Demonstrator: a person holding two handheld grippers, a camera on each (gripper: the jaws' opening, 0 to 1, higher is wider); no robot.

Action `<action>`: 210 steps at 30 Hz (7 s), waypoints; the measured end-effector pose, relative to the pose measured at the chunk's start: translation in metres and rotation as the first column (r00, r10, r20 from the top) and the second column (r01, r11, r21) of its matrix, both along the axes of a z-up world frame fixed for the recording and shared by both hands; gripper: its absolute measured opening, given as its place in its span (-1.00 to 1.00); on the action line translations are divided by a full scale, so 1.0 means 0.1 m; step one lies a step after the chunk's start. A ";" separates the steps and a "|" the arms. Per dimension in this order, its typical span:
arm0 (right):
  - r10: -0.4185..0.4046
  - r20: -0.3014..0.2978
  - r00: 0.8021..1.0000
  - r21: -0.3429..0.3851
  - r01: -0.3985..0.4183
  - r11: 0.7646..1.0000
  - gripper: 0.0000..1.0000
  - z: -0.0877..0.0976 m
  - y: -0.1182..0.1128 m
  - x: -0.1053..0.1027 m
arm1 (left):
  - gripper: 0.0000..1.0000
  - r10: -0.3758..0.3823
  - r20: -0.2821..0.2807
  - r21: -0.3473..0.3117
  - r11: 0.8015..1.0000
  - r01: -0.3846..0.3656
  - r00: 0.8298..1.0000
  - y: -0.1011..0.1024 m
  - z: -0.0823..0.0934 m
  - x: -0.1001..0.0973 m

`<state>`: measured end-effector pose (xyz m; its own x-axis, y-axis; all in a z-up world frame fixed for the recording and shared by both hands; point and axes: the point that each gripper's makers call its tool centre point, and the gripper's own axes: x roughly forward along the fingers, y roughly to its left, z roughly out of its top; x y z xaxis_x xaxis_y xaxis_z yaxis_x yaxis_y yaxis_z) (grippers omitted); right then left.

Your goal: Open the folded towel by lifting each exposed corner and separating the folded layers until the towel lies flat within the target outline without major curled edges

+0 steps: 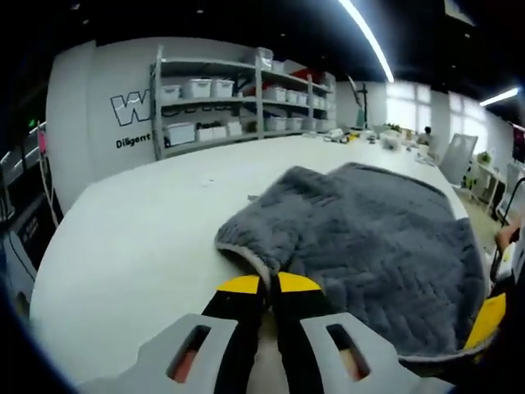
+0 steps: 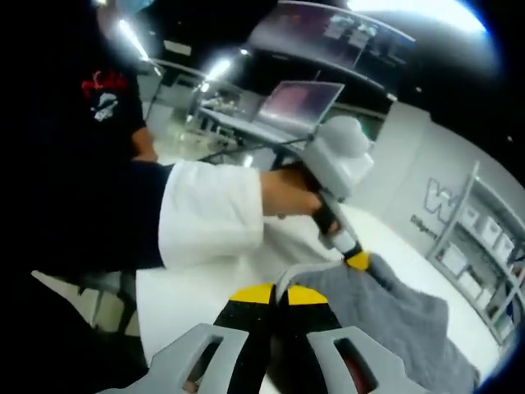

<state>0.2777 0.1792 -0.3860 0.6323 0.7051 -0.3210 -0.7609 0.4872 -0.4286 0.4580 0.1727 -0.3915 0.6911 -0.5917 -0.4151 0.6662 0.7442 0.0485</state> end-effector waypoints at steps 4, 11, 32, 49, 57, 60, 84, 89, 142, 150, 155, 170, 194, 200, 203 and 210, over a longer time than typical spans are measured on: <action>-0.010 0.029 1.000 0.064 0.009 0.998 -1.00 0.08 0.09 0.03 | -0.90 0.016 0.012 0.054 0.998 -0.017 1.000 0.12 -0.01 -0.01; -0.001 0.018 1.000 0.056 0.000 0.998 -1.00 0.02 0.19 0.02 | -0.91 0.055 -0.017 0.059 0.997 -0.054 0.998 0.25 -0.04 0.04; 0.020 -0.037 0.999 0.121 -0.015 0.993 -1.00 -0.04 0.40 0.06 | -0.74 0.072 0.025 0.086 0.994 -0.074 0.997 0.58 -0.02 0.10; 0.023 -0.097 0.995 0.104 -0.013 0.995 -1.00 -0.18 0.41 0.00 | -0.91 0.082 0.102 -0.003 0.997 -0.082 0.991 0.37 0.07 0.42; 0.020 -0.105 0.994 0.081 -0.012 0.997 -1.00 -0.23 0.41 0.01 | -0.99 0.070 0.067 0.097 0.992 -0.077 0.995 0.27 -0.15 0.71; 0.016 -0.129 0.992 0.097 -0.004 0.995 -1.00 -0.22 0.40 0.02 | -0.99 0.077 0.018 0.080 0.994 -0.078 0.997 0.27 -0.17 0.75; 0.092 -0.184 0.979 0.030 -0.088 0.996 -1.00 -0.23 0.81 -0.06 | -0.99 0.101 0.075 0.264 0.957 -0.118 0.992 0.78 -0.20 0.68; 0.112 -0.187 0.976 0.005 -0.113 0.994 -1.00 -0.23 0.97 -0.05 | -0.99 0.109 0.095 0.306 0.943 -0.133 0.989 0.90 -0.20 0.70; -0.034 0.068 0.997 0.066 0.029 0.997 -1.00 0.63 -0.50 0.43 | -0.98 0.053 -0.027 -0.033 0.998 -0.054 0.998 0.64 0.14 -1.04; 0.005 -0.030 1.000 0.118 -0.001 0.993 -1.00 0.67 -0.51 0.56 | -0.97 0.063 -0.048 -0.051 0.997 -0.065 0.997 0.63 0.12 -1.12; -0.007 -0.058 0.998 0.142 0.015 0.990 -1.00 0.72 -0.49 0.74 | -0.99 0.069 -0.110 -0.114 0.990 -0.081 0.992 0.61 0.08 -1.16; 0.086 -0.269 0.959 0.346 0.013 0.938 -1.00 0.92 -0.22 1.03 | -0.99 -0.060 -0.124 -0.420 0.907 0.002 0.991 0.45 0.47 -1.24; 0.112 -0.249 0.962 0.194 -0.064 0.979 -1.00 0.72 -0.09 1.79 | -0.99 -0.032 -0.078 -0.228 0.974 0.014 0.996 0.52 0.26 -1.24; 0.124 -0.256 0.959 0.132 -0.093 0.987 -1.00 0.58 0.00 1.89 | -0.94 -0.062 -0.002 -0.274 0.960 0.059 0.998 0.49 0.34 -1.20; 0.122 -0.264 0.957 0.133 -0.089 0.987 -1.00 0.59 0.01 1.96 | -0.70 -0.124 -0.027 -0.387 0.916 0.104 0.992 0.44 0.44 -1.28; 0.148 -0.301 0.942 0.132 -0.113 0.985 -1.00 0.56 0.11 2.05 | -0.52 -0.083 -0.006 -0.319 0.945 0.077 0.996 0.48 0.38 -1.23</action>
